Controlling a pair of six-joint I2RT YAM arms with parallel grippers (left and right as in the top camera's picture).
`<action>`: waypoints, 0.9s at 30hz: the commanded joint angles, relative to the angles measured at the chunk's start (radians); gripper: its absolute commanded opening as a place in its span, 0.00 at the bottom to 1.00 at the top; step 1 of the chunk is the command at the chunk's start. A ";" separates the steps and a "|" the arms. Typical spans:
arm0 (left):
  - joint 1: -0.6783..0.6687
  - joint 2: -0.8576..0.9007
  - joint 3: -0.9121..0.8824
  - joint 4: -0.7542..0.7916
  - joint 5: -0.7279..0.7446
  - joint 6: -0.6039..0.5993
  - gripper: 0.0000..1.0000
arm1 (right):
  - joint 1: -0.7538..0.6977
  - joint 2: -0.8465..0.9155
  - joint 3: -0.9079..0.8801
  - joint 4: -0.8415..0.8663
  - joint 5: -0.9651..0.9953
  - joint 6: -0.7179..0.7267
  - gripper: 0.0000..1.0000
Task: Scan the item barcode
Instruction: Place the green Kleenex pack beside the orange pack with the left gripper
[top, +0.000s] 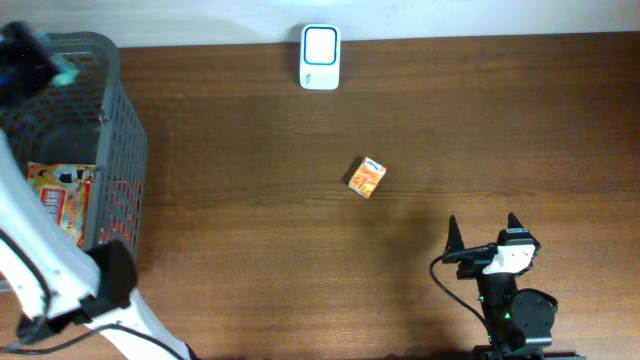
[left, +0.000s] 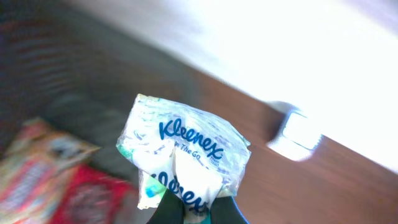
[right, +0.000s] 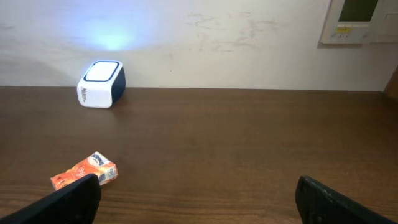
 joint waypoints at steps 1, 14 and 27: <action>-0.245 -0.033 -0.021 -0.001 0.070 0.021 0.00 | -0.006 -0.007 -0.007 -0.003 0.005 0.008 0.99; -0.921 0.217 -1.125 0.658 -0.135 -0.239 0.23 | -0.006 -0.007 -0.007 -0.003 0.005 0.008 0.99; -0.607 0.229 0.079 0.017 -0.644 -0.092 0.69 | -0.006 -0.007 -0.007 -0.003 0.005 0.008 0.99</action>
